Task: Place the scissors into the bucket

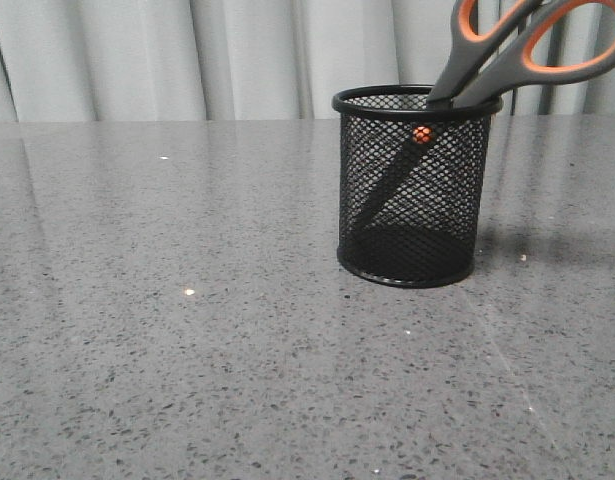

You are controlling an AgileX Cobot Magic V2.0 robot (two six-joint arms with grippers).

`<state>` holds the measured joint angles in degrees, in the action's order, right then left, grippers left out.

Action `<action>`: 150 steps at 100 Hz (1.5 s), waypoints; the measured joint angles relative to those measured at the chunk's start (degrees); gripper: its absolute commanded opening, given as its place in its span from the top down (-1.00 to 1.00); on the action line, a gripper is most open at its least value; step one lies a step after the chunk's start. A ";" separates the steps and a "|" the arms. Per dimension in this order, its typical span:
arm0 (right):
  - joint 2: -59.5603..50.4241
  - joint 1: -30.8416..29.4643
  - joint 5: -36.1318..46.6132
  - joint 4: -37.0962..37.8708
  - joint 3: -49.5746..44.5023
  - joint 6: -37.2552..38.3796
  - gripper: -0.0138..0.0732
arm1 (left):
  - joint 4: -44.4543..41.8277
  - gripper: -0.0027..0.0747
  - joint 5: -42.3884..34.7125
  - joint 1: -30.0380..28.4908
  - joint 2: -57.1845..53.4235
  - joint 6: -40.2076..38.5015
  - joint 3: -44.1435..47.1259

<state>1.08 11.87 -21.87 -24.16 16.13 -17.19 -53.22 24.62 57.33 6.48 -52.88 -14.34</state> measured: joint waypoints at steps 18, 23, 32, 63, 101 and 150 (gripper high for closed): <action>0.00 0.00 -0.09 0.00 0.00 0.00 0.81 | 0.00 0.98 0.00 0.00 0.00 0.00 0.00; 0.00 0.00 -0.09 0.00 0.00 0.00 0.81 | 0.00 0.98 0.00 0.00 0.00 0.00 0.00; 0.00 0.00 -0.09 0.00 0.00 0.00 0.81 | 0.12 0.98 0.00 0.00 0.00 0.00 0.00; 0.00 0.00 -0.09 0.00 0.00 0.00 0.81 | 17.23 0.98 -2.84 -11.40 0.00 17.95 0.46; 0.00 0.00 -0.09 0.00 0.00 0.00 0.81 | 51.22 0.98 -26.61 -42.72 0.00 47.80 12.01; 0.00 0.00 -0.09 0.00 0.00 0.00 0.81 | 54.27 0.98 -27.18 -55.74 -3.30 48.03 14.34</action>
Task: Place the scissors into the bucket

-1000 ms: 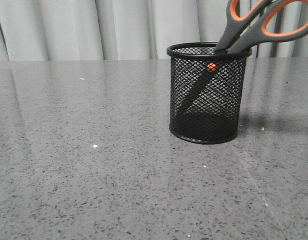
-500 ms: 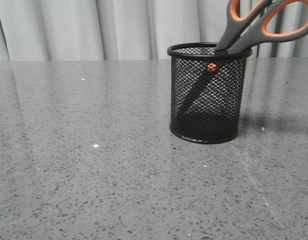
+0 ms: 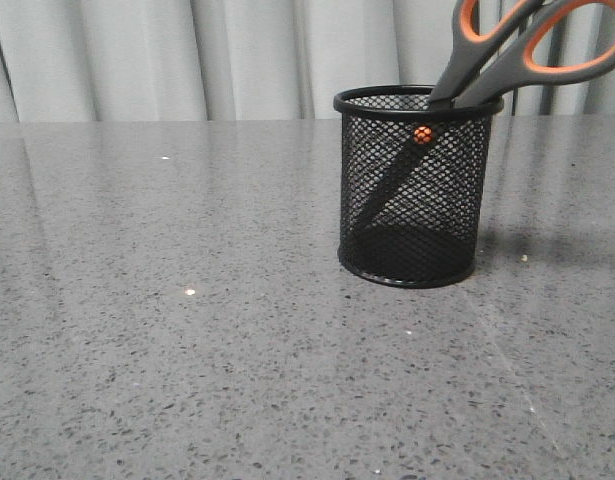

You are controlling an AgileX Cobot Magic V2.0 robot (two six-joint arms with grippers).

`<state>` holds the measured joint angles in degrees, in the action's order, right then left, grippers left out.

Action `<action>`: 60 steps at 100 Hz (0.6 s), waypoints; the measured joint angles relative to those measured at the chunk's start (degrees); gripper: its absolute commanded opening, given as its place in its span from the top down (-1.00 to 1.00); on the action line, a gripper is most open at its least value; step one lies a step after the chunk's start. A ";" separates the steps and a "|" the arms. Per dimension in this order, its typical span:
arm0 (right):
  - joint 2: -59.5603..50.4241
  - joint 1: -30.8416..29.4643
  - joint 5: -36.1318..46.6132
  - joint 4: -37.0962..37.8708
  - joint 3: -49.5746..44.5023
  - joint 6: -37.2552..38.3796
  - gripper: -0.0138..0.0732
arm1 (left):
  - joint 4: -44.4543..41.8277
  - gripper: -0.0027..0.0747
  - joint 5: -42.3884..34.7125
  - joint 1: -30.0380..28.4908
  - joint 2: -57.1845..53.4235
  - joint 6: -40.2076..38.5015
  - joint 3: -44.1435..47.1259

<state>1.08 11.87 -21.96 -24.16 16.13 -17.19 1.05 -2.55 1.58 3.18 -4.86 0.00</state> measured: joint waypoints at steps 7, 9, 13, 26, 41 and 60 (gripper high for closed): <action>0.00 0.00 0.00 0.00 0.00 0.13 0.81 | 0.10 0.98 0.71 -0.87 -1.51 0.01 0.00; 0.00 0.00 0.00 0.00 0.00 0.13 0.81 | 0.10 0.98 1.03 -0.99 -2.16 0.01 0.00; 0.00 0.00 0.00 0.00 0.00 0.13 0.81 | 0.12 0.98 2.16 -1.09 -3.01 0.11 0.00; 0.00 0.00 0.00 0.00 -0.11 0.13 0.81 | 0.56 0.98 5.60 -1.09 -3.35 0.11 0.00; 0.00 0.00 -0.04 0.00 -0.30 0.13 0.81 | 0.70 0.98 6.52 -1.09 -3.35 0.11 0.00; 0.00 0.00 -0.04 0.00 -0.30 0.13 0.81 | 1.45 0.98 7.00 -1.09 -3.35 0.11 0.00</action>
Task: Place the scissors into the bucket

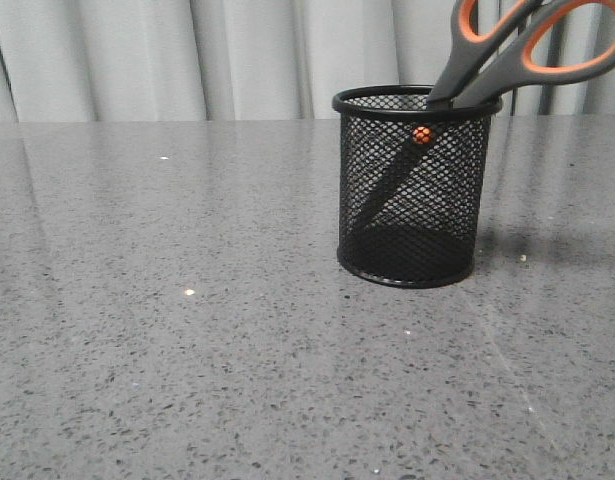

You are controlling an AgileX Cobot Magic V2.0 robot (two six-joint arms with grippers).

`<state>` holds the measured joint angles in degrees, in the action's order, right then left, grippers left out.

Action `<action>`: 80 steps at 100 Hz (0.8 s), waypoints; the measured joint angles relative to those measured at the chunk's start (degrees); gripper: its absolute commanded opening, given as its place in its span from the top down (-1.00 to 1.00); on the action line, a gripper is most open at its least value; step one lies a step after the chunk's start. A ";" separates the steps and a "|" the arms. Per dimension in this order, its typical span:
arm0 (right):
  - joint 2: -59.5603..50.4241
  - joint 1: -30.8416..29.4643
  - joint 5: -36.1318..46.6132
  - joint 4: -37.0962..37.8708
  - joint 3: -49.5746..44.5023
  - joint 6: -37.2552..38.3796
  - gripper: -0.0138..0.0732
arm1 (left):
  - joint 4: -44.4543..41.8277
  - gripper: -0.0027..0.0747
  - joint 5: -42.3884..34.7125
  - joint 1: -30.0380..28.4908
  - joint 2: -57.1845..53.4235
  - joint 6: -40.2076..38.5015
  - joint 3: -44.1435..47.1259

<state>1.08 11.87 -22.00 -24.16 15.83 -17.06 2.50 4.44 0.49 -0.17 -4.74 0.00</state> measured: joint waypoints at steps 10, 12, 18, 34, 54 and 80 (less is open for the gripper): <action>0.00 0.00 0.00 0.00 0.00 0.00 0.81 | 0.04 0.98 0.00 0.00 0.00 0.00 0.00; 0.00 0.00 0.00 0.00 0.00 0.00 0.81 | 0.04 0.98 0.00 0.00 0.00 0.00 0.00; 0.00 0.00 0.00 0.00 0.00 0.00 0.81 | 0.04 0.98 0.00 0.00 0.00 0.00 0.00; 0.00 0.00 0.00 0.00 0.00 0.00 0.81 | 0.04 0.98 0.09 0.00 0.00 0.00 0.00; 0.00 0.00 0.00 0.00 0.00 0.00 0.81 | 0.13 0.98 0.09 0.00 0.00 0.00 0.00; 0.00 0.00 2.15 2.80 -0.90 0.19 0.81 | 0.13 0.98 0.09 0.00 0.00 0.00 0.00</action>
<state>1.08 11.87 -19.85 -21.36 14.93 -16.88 2.63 4.53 0.49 -0.17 -4.74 0.00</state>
